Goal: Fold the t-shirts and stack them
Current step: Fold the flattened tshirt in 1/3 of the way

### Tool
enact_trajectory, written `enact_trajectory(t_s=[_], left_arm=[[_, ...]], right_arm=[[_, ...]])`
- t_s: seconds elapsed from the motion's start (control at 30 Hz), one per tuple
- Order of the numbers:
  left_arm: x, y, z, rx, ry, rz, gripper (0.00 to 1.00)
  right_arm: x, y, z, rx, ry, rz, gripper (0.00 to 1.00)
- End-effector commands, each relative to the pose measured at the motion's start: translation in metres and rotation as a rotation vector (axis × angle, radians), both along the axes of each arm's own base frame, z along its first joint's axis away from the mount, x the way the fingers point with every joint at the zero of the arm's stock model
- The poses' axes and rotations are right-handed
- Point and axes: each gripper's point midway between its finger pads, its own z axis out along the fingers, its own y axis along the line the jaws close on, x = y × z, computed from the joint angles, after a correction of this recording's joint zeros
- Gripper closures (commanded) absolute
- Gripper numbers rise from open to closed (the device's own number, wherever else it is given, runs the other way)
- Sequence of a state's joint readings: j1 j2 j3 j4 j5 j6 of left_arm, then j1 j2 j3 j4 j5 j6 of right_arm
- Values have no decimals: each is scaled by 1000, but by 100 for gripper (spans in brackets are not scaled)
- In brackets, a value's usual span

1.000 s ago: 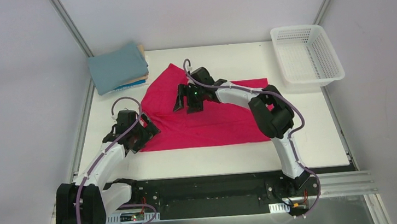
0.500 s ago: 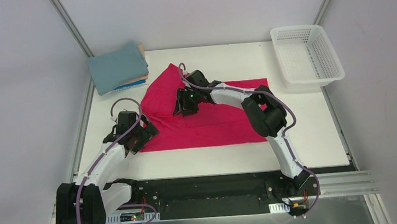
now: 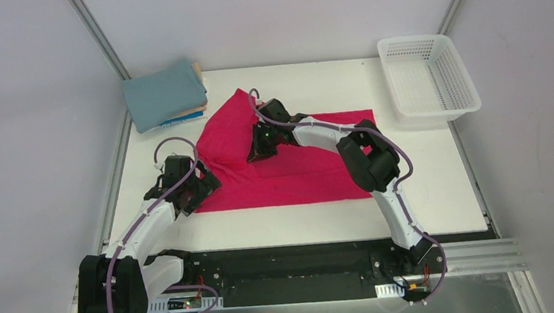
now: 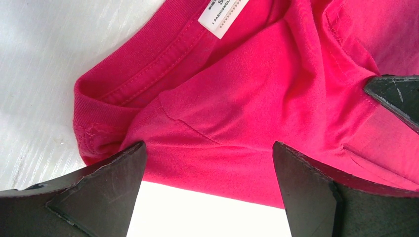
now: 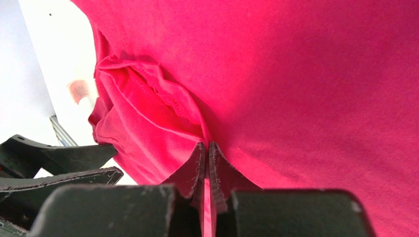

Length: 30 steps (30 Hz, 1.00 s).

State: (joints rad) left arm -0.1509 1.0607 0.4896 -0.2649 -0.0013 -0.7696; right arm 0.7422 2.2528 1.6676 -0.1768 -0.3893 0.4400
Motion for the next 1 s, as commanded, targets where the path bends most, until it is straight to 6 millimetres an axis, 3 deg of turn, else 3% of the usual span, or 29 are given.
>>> enact_trajectory(t_s=[0.0, 0.23, 0.5, 0.67, 0.83, 0.97], left_arm=[[-2, 5, -7, 24, 10, 21, 1], [-6, 6, -8, 27, 19, 26, 1], [-9, 7, -7, 28, 21, 25, 1], [-12, 7, -7, 27, 27, 21, 1], [-14, 4, -4, 12, 18, 13, 1], [-13, 2, 1, -1, 1, 6, 1]], right_arm=[[11, -3, 19, -6, -78, -44, 100], [15, -24, 19, -56, -142, -129, 100], [19, -24, 20, -50, -164, -139, 98], [35, -29, 31, -91, -246, -153, 97], [36, -38, 41, -124, -269, -173, 85], [38, -61, 57, -171, -324, -245, 73]])
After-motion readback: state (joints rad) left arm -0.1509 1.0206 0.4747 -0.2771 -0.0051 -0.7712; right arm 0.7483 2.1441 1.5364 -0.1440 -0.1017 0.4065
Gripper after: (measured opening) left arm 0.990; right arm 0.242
